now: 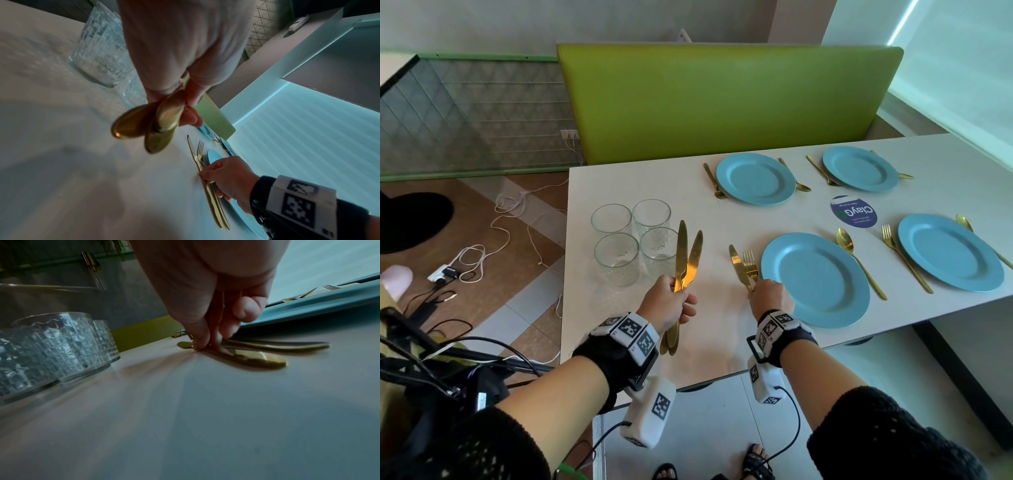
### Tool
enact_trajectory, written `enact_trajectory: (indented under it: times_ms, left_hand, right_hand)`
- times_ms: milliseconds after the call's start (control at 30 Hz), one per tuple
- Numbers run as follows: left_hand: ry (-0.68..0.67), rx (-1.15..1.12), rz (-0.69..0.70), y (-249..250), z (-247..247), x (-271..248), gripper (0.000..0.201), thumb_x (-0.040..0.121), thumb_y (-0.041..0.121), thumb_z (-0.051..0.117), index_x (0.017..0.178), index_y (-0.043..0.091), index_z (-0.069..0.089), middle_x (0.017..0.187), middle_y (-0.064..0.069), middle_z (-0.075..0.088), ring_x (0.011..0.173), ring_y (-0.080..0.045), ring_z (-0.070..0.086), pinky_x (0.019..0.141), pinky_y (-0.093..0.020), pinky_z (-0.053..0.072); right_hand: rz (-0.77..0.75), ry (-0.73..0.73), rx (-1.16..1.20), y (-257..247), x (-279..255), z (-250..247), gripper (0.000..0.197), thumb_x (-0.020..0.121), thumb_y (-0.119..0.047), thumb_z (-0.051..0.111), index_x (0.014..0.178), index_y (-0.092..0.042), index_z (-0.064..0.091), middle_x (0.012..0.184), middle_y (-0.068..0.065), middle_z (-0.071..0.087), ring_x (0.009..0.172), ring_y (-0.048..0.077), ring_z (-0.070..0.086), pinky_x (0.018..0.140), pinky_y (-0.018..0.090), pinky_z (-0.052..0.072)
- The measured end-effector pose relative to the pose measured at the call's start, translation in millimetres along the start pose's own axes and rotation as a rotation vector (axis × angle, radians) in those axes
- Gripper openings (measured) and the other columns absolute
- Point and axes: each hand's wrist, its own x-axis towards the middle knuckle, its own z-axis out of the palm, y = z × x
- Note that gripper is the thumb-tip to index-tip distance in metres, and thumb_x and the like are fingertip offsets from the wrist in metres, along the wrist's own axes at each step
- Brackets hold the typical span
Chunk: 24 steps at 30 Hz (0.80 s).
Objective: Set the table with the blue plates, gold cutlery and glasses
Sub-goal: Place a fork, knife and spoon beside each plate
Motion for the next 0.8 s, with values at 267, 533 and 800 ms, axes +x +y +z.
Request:
enact_trajectory:
  times_ms: [267, 533, 800]
  left_hand:
    - [-0.008, -0.005, -0.012, -0.3, -1.0, 1.6, 0.018, 0.099, 0.014, 0.041, 0.115, 0.008, 0.046, 0.084, -0.003, 0.060, 0.064, -0.013, 0.058, 0.058, -0.022, 0.049]
    - [0.003, -0.002, -0.012, -0.3, -3.2, 1.6, 0.013, 0.099, 0.014, 0.042, 0.109, 0.009, 0.047, 0.084, -0.003, 0.061, 0.066, -0.013, 0.059, 0.058, -0.022, 0.049]
    - [0.029, -0.081, -0.065, 3.9, -2.2, 1.0, 0.017, 0.097, 0.016, 0.046, 0.112, 0.009, 0.048, 0.087, -0.004, 0.051, 0.077, -0.015, 0.055, 0.077, -0.039, 0.059]
  right_hand:
    - [0.005, 0.006, -0.004, -2.5, 1.6, 0.4, 0.025, 0.095, -0.014, 0.048, 0.112, -0.011, 0.066, 0.110, 0.010, 0.068, 0.101, 0.027, 0.065, 0.080, 0.032, 0.052]
    - [-0.001, 0.010, 0.071, -9.3, -6.4, -8.6, 0.027, 0.095, -0.025, 0.050, 0.113, -0.011, 0.065, 0.112, 0.010, 0.067, 0.104, 0.028, 0.064, 0.082, 0.033, 0.051]
    - [-0.348, -0.132, 0.489, -39.0, -59.0, -29.5, 0.019, 0.083, -0.040, 0.066, 0.080, -0.022, 0.070, 0.079, -0.006, 0.067, 0.075, 0.010, 0.060, 0.069, 0.023, 0.047]
